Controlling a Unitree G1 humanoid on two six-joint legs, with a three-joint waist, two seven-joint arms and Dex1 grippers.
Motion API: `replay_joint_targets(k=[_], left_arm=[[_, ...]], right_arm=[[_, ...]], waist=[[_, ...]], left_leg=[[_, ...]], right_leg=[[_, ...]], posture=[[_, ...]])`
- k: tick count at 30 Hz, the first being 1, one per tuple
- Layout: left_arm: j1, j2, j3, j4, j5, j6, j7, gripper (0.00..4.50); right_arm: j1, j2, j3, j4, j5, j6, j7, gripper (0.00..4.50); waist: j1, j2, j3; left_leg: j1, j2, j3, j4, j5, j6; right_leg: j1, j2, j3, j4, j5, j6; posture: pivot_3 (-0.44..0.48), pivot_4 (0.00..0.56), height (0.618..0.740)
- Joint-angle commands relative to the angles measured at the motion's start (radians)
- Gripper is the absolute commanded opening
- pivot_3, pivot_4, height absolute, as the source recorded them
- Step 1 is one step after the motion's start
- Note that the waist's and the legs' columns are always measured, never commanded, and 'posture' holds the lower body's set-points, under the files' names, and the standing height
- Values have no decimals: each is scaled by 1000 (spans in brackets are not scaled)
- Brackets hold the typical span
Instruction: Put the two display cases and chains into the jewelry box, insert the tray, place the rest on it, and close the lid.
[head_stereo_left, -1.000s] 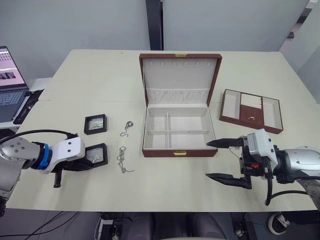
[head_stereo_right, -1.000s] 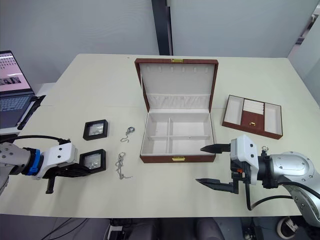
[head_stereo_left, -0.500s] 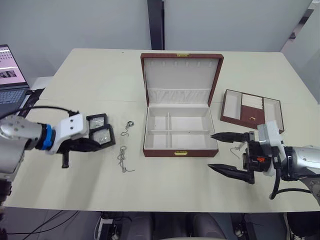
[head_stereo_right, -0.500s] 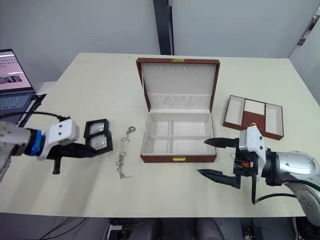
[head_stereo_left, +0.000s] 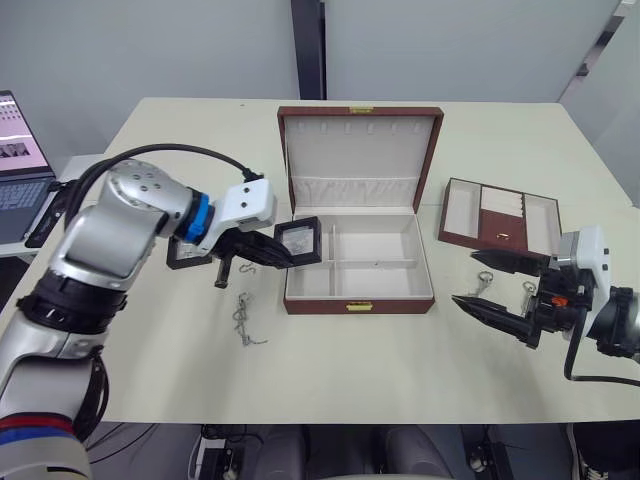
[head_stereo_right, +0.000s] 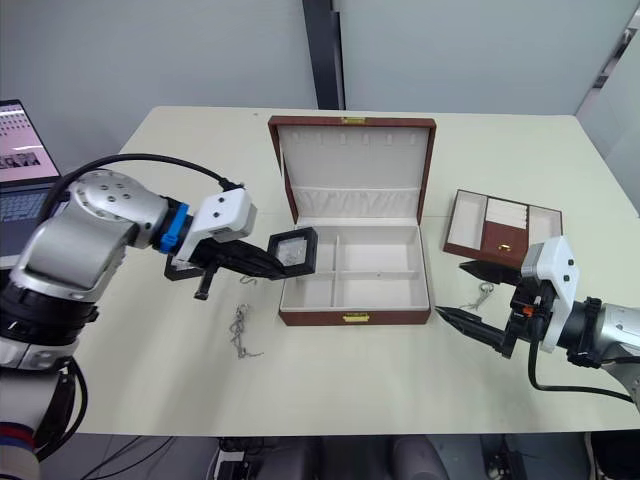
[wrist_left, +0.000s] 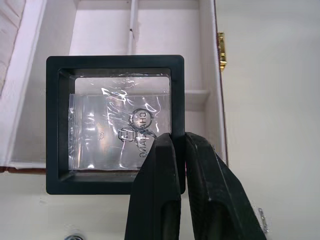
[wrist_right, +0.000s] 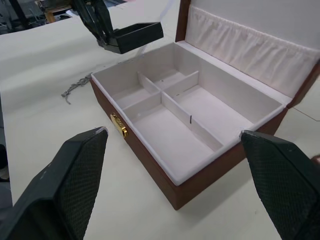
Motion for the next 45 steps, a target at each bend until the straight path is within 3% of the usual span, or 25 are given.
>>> replay_joint_targets(k=[1,9,17,24,45], left_arm=[[-99,-92,-54,103,55,-45,2,40],[-218,-315,-95,320,133,-104,58,40],[-252,-434,-111,418,186,-134,108,40],[-243,-464,-127,472,254,-177,151,40],[-212,-495,-119,514,304,-177,183,40]], right_arm=[[23,3,-60,-54,6,-2,-35,4500],[87,30,-79,-131,18,5,-101,4500],[122,47,-88,-187,39,14,-153,4500],[134,41,-94,-198,53,12,-171,4500],[113,33,-70,-183,46,12,-170,4500]], waist=[[3,0,0],[2,0,0],[0,0,0],[1,0,0],[1,-1,0]], left_leg=[[0,0,0,0,0,0],[-1,0,0,0,0,0],[-1,-1,0,0,1,1],[-1,-1,0,0,1,0],[-1,-1,-1,0,2,0]], right_leg=[[0,0,0,0,0,0],[0,-1,0,0,0,0],[0,0,0,0,0,0],[0,-1,1,0,0,0],[0,-1,0,0,0,0]], posture=[[0,150,740],[0,150,740],[0,150,740],[0,150,740],[0,150,740]])
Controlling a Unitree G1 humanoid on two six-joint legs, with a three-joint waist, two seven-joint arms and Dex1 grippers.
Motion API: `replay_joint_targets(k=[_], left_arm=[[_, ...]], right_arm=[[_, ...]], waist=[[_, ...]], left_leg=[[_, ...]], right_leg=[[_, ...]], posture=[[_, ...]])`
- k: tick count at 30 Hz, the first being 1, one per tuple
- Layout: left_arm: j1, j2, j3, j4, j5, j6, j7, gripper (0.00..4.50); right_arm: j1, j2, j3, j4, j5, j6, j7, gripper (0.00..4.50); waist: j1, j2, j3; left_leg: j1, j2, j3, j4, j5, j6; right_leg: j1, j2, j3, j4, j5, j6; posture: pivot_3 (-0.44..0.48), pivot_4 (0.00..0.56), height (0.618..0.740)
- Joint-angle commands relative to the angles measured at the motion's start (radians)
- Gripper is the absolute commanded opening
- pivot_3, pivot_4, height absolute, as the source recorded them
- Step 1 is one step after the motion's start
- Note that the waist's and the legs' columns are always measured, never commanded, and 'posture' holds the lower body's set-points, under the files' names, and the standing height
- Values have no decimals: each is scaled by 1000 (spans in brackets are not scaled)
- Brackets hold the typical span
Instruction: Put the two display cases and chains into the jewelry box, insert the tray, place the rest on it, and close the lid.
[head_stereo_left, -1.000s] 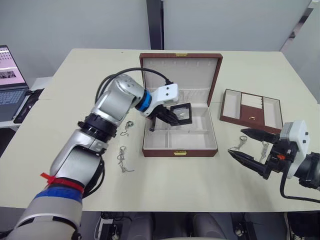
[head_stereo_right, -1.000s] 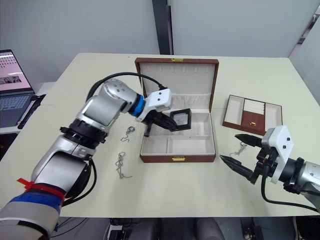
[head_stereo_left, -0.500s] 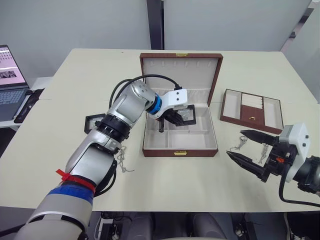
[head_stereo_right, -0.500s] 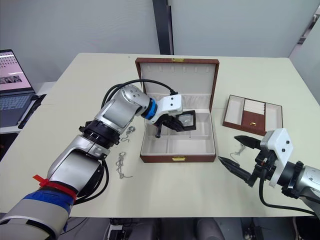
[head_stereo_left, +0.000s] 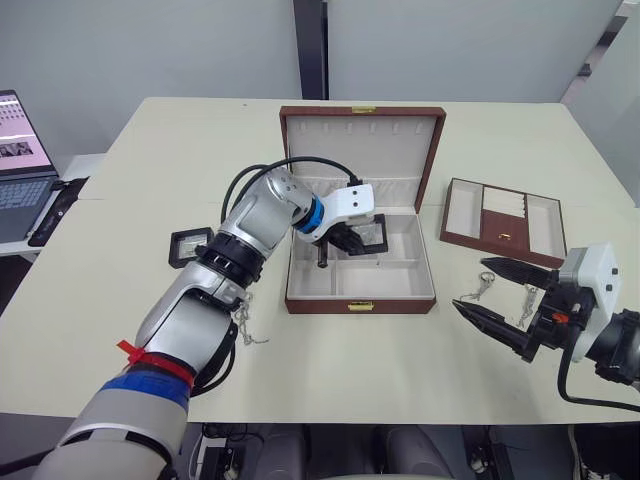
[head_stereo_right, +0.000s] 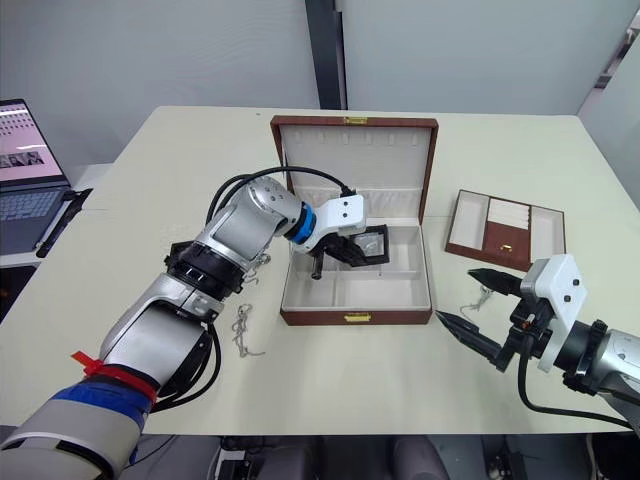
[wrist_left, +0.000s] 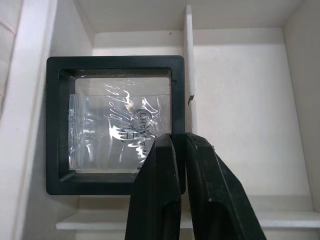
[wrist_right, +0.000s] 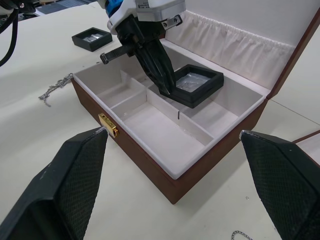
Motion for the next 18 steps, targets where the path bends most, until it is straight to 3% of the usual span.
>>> replay_joint_targets(k=[1,3,13,17,18], left_arm=[[-14,-9,13,0,5,-21,9,40],[-15,-12,16,5,6,-25,10,40],[-22,-17,45,8,-15,-44,18,3053],[-22,0,134,-28,-110,-15,-26,4330],[-13,12,175,-70,-164,11,-57,4451]], right_arm=[[-11,-10,-10,-13,6,-9,1,4500],[-15,-11,-7,-10,3,-9,2,4500],[-26,-14,-2,6,-7,-12,18,4500],[-20,-25,-18,42,-17,-21,52,4500],[-17,-31,-30,62,-21,-27,69,4500]], waist=[[0,0,0],[0,0,0],[0,0,0],[0,0,0],[0,0,0]], left_leg=[[0,0,0,0,0,0],[0,0,0,0,0,0],[0,0,0,0,0,0],[0,0,0,0,0,0],[0,0,0,0,0,0]], right_leg=[[0,0,0,0,0,0],[0,0,0,0,0,0],[0,0,0,0,0,0],[0,0,0,0,0,0],[0,0,0,0,0,0]], posture=[[0,150,740],[0,150,740],[0,150,740],[0,150,740],[0,150,740]])
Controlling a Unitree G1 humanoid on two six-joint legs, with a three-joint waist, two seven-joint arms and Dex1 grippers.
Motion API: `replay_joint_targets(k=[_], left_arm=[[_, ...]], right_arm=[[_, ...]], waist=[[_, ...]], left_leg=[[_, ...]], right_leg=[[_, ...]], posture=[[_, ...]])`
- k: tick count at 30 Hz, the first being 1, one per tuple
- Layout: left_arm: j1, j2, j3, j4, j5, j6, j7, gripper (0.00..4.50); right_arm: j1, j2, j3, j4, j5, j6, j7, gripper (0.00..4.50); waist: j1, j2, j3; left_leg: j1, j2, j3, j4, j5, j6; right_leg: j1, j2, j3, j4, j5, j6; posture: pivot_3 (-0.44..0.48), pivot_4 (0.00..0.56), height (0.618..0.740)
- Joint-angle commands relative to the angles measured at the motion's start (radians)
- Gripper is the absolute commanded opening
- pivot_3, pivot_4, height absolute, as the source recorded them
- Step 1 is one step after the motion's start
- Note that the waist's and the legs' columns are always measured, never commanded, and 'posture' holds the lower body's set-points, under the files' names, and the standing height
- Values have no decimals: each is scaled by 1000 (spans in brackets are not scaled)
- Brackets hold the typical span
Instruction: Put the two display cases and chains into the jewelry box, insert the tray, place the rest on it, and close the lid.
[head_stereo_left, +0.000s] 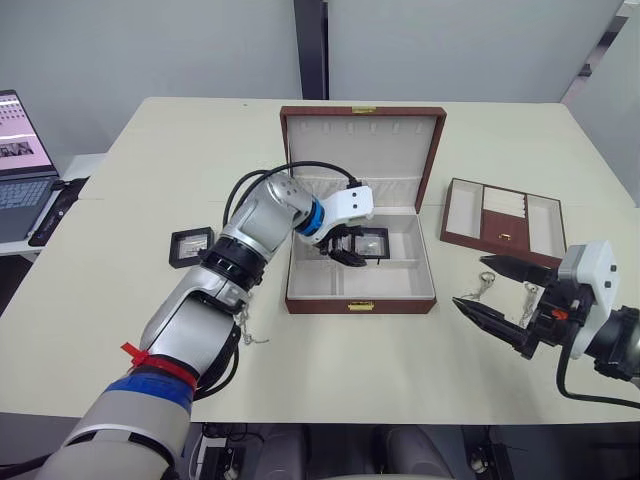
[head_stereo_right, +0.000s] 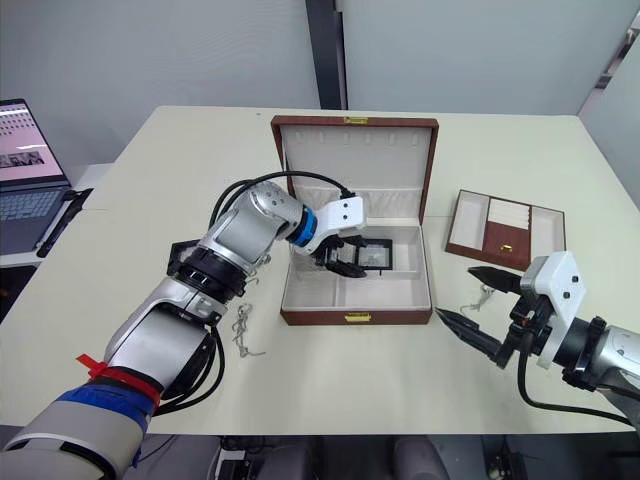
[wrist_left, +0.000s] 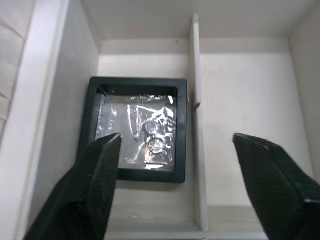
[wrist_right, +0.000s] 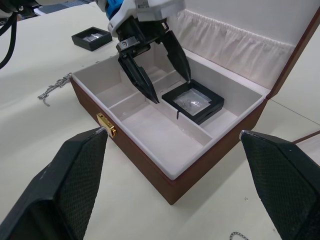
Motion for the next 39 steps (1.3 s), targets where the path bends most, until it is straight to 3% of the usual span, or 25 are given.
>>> replay_joint_targets(k=[1,6,12,18,23,27,32,39], left_arm=[[-6,34,125,-120,-141,59,-70,4451],[77,135,267,-330,-315,196,-117,4451],[289,323,478,-558,-485,394,-54,4451],[560,523,675,-684,-550,481,24,4451],[799,614,848,-717,-550,462,84,4451],[1042,651,980,-683,-469,362,134,4451],[1220,623,1110,-643,-442,276,187,4451],[1345,591,1171,-558,-422,160,233,4451]], right_arm=[[3,-22,-49,37,-14,-29,48,4500],[21,-39,-96,174,-45,-64,142,4500],[6,-70,-106,476,-157,-175,274,4500],[-79,-112,-64,691,-238,-258,365,4500],[-128,-137,-27,813,-293,-304,427,4500],[-168,-143,2,891,-328,-324,454,4500],[-210,-148,34,997,-380,-365,470,4500],[-225,-159,61,1071,-424,-398,491,4500]], waist=[[-1,0,0],[-3,1,0],[-5,1,-1],[-5,1,-1],[-2,1,-1],[-3,2,-1],[-2,2,-1],[-2,2,-1]], left_leg=[[0,0,0,0,0,0],[0,1,0,0,1,-1],[2,1,0,0,0,0],[2,1,0,0,0,0],[2,2,-1,0,0,0],[3,1,0,-1,0,0],[4,0,0,-1,0,0],[4,0,1,-2,0,0]], right_leg=[[0,0,0,0,0,0],[0,0,0,0,0,0],[1,0,1,0,0,0],[1,-1,0,0,0,0],[1,-4,0,0,0,0],[1,-8,0,0,0,0],[2,-9,-1,0,0,0],[1,-10,-1,-1,0,0]], posture=[[0,150,740],[0,150,740],[0,150,740],[0,150,740],[0,150,740],[0,150,740],[0,150,740],[0,150,740]])
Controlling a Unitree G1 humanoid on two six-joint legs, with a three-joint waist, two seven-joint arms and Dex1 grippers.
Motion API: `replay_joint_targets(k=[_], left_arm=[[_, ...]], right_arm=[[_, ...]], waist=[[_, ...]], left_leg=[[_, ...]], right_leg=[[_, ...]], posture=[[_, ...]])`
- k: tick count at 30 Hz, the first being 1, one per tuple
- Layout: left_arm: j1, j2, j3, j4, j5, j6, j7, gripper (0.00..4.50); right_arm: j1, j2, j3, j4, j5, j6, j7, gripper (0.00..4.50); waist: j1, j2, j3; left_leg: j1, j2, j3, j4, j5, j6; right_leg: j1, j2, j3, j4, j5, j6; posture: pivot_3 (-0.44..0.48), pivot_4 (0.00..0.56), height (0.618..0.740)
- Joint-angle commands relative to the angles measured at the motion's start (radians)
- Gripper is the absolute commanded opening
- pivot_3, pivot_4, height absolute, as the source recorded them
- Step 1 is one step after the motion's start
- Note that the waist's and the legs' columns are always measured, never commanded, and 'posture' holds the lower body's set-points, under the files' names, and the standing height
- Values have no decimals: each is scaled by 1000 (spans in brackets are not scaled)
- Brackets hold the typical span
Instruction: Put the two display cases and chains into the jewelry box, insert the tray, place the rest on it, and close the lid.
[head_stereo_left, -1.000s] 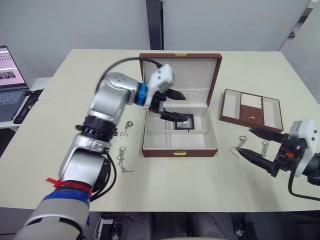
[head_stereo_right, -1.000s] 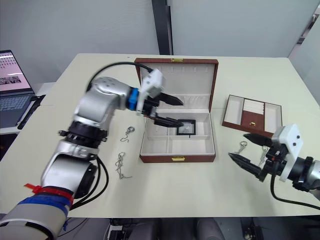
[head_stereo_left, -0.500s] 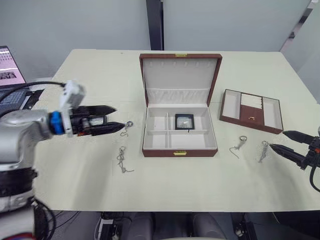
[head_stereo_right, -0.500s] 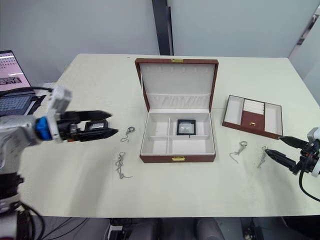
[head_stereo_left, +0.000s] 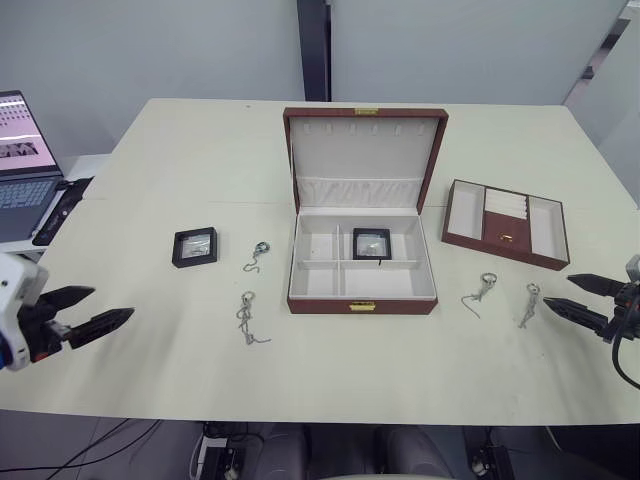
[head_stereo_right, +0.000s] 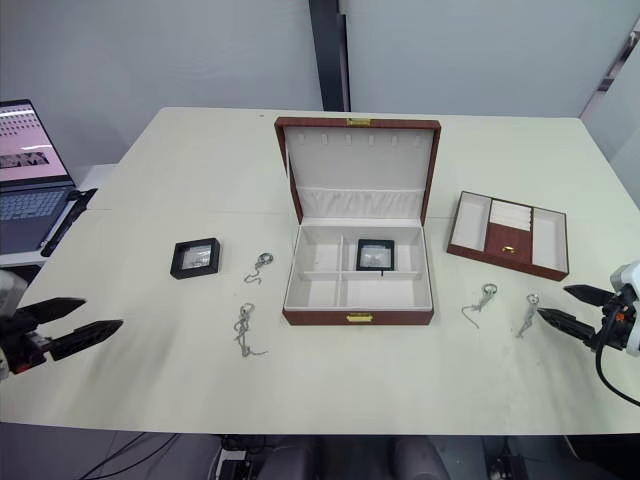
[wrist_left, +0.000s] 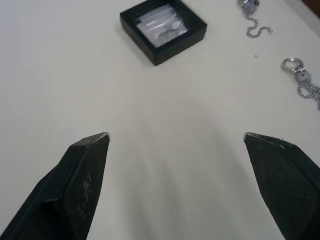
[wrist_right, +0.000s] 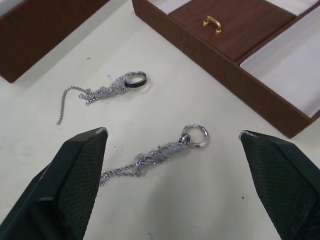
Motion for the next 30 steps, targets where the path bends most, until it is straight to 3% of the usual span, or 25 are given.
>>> replay_joint_targets(k=[1,11,30], left_arm=[[25,-2,54,28,7,-63,23,4451],[39,26,36,92,2,-91,39,4451],[20,28,4,48,-6,-65,56,4451]], right_arm=[[-11,-37,-6,20,-24,-30,16,4500],[2,-45,12,42,-61,-49,43,4500],[-6,-38,-2,-29,-26,-4,49,4500]], waist=[[0,0,0],[-2,0,0],[-2,0,0]], left_leg=[[0,0,0,0,0,0],[1,0,0,0,0,0],[1,0,0,-1,0,0]], right_leg=[[0,0,0,0,0,0],[0,0,0,0,0,0],[0,0,0,0,0,0]], posture=[[0,150,740],[0,150,740],[0,150,740]])
